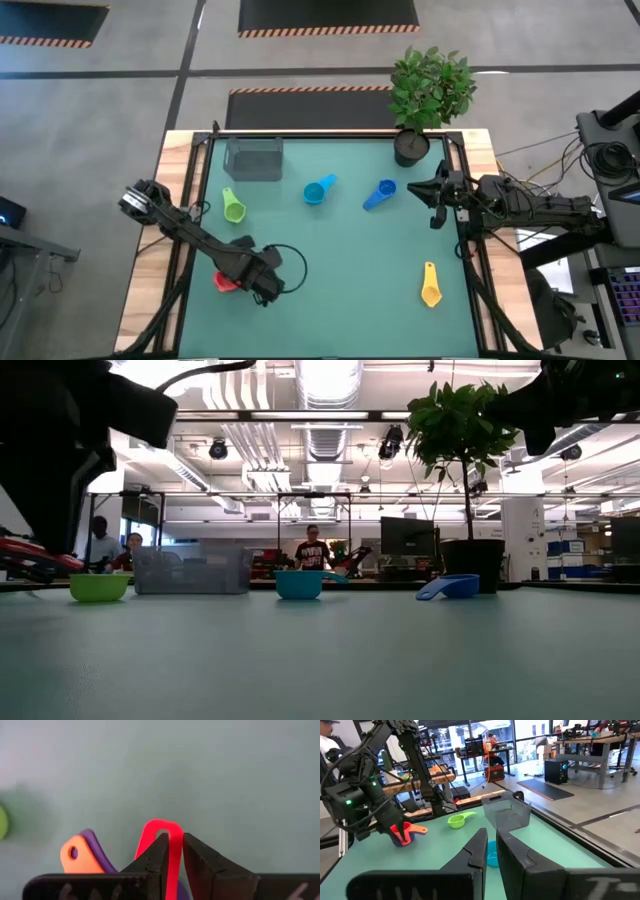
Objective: Nest measuring cups in basket
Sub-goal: Stack the red measuring cup on top of the orange measuring cup
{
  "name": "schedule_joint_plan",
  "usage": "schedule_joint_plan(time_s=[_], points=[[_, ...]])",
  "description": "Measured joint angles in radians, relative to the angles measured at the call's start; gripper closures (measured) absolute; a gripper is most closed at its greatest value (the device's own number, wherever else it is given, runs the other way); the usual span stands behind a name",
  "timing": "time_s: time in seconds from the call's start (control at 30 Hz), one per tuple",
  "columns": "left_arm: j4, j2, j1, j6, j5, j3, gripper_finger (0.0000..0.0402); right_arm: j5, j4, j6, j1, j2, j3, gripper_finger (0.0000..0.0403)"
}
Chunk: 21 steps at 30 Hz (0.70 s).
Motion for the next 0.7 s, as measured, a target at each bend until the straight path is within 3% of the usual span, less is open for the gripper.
schedule_joint_plan(time_s=[0.13, 0.3, 0.4, 0.7], points=[[0.007, 0.000, 0.001, 0.028, -0.009, 0.009, 0.0364, 0.000, 0.000, 0.000, 0.000, 0.000, 0.000, 0.0374], [0.132, 0.000, -0.009, 0.199, 0.036, 0.008, 0.0364, 0.000, 0.000, 0.000, 0.000, 0.000, 0.000, 0.0374], [0.125, 0.007, -0.018, 0.255, 0.056, -0.004, 0.0364, 0.000, 0.000, 0.000, 0.000, 0.000, 0.000, 0.0374], [-0.082, 0.008, -0.015, 0.151, -0.048, -0.012, 0.0364, 0.000, 0.000, 0.000, 0.000, 0.000, 0.000, 0.0374]])
